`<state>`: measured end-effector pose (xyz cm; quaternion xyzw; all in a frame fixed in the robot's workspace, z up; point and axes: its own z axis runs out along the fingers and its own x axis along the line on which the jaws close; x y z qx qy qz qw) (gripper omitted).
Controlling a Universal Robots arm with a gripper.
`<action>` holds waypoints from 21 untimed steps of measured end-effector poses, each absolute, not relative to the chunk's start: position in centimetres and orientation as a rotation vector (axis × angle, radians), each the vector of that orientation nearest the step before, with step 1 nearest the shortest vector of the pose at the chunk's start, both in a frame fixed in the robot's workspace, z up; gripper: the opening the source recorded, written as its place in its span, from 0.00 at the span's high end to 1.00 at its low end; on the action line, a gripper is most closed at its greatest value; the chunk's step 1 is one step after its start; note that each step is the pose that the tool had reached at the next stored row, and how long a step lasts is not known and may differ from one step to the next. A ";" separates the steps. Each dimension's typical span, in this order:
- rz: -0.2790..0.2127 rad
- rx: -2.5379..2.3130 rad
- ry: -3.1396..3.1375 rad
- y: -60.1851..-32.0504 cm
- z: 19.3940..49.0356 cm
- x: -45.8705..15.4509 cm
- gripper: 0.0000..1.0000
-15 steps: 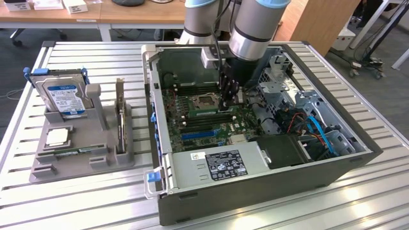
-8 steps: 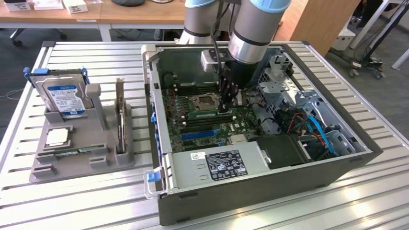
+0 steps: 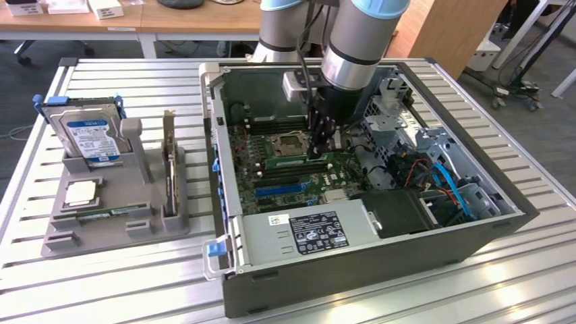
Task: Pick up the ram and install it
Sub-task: 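Insert the ram into the slot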
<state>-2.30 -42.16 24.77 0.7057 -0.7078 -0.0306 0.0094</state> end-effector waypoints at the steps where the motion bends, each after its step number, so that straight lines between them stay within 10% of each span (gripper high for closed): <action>1: -0.095 2.209 -2.206 -42.2 24.8 -2.3 0.89; 21: -0.095 2.212 -2.202 -42.2 24.5 -2.3 0.89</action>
